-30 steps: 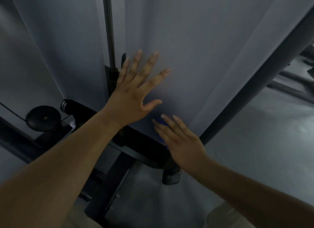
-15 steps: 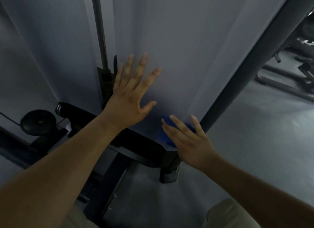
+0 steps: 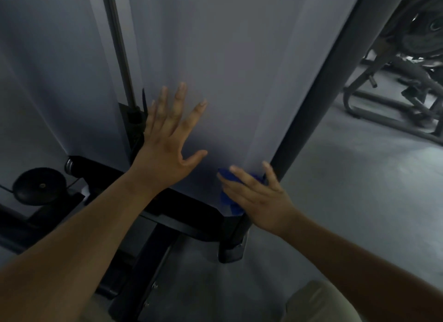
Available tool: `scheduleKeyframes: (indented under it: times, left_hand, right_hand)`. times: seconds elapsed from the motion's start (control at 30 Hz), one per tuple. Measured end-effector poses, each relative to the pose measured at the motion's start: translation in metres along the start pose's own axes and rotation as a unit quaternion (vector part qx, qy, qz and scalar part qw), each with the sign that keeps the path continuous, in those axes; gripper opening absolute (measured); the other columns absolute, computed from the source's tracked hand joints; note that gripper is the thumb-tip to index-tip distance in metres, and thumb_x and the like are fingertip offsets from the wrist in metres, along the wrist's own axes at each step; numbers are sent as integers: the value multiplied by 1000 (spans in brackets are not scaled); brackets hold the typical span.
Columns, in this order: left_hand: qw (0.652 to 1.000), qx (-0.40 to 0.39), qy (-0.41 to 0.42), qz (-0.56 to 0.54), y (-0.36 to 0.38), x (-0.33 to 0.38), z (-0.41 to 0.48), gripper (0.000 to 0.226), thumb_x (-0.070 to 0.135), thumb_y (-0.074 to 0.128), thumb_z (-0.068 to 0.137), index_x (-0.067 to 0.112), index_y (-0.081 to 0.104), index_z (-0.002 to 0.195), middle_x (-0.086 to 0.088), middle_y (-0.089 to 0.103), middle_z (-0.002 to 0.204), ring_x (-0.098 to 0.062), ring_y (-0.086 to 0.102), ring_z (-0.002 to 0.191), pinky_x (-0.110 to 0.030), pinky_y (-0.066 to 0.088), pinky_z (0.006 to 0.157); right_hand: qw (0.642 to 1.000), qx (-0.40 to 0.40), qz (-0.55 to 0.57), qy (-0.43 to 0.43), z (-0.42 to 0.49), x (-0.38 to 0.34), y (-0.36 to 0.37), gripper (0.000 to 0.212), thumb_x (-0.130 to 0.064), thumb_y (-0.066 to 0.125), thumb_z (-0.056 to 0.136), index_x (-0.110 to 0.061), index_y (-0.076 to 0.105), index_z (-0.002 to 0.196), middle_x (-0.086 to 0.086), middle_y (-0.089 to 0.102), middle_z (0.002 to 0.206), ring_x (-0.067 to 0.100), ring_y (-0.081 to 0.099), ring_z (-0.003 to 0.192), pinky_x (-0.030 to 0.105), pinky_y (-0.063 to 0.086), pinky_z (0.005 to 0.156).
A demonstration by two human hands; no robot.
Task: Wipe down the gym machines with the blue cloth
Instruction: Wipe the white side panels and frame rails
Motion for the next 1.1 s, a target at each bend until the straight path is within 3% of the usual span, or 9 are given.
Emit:
scheduleKeyframes:
  times: [0.1,0.17,0.3,0.43,0.5,0.67,0.83,0.97,1.1]
  left_hand:
    - [1000,5,-4,-9,3,2,-1,107,46,83,94,25,17,175,-5,-13,182,-41,-13,168,-56,-6,135]
    - [1000,7,-4,-14,4,2,-2,108,47,83,93,25,16,175,-9,-12,183,-43,-13,168,-54,-8,135]
    - [1000,13,-5,-10,6,3,-1,105,49,81,96,19,18,175,-13,-9,182,-45,-9,168,-66,1,134]
    - [999,15,33,2,12,13,-1,99,51,74,98,17,22,174,-5,-2,184,-41,-1,169,-70,5,133]
    - [998,11,63,16,15,18,-3,92,51,73,98,24,27,173,-7,2,184,-46,1,168,-72,8,131]
    - [998,26,54,24,18,29,-1,86,52,69,102,26,28,173,-8,3,184,-51,-3,166,-73,7,131]
    - [998,36,42,29,24,32,-2,83,52,64,106,30,21,174,-9,4,184,-50,-4,166,-73,2,131]
    - [997,29,49,42,22,33,-2,82,50,62,108,29,19,174,-13,6,183,-41,1,169,-71,1,132]
    - [998,21,55,38,16,29,1,78,49,60,109,30,21,174,-12,7,183,-38,3,169,-72,2,132]
  right_hand:
    - [994,-44,8,-96,-9,0,11,43,-11,37,114,-16,66,146,0,43,171,20,29,163,57,2,135]
    - [997,-31,-4,-73,-4,12,-2,49,-10,37,113,-20,55,158,-3,34,175,17,25,164,57,1,134]
    - [999,29,-31,26,6,31,-25,68,-7,48,107,-28,35,170,-10,24,178,19,20,166,61,3,133]
    - [997,-38,-23,-64,-11,29,-4,63,-4,28,110,-29,42,166,-15,38,172,14,21,164,56,-4,134]
    - [996,-42,-32,-68,-14,35,-7,67,-6,25,109,-32,34,170,-16,29,176,15,17,166,56,-5,134]
    - [987,70,20,146,-10,30,-14,77,-17,54,106,-34,21,173,-7,12,181,29,10,168,69,3,130]
    - [947,38,117,298,-21,-37,24,100,-24,68,95,-34,8,174,-3,-4,183,35,3,168,73,-1,129]
    - [905,84,162,383,11,-42,6,81,-30,50,110,-31,1,174,1,-10,182,41,12,166,69,-9,129]
    - [876,100,185,433,16,-47,13,77,-35,46,114,-26,0,174,6,-14,181,41,8,167,74,0,129]
Point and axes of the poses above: each hand's wrist, its own z-axis towards the middle knuckle, its own y-axis out of the palm, x = y × z, the point moved 1 cm from there along z, towards the middle knuckle
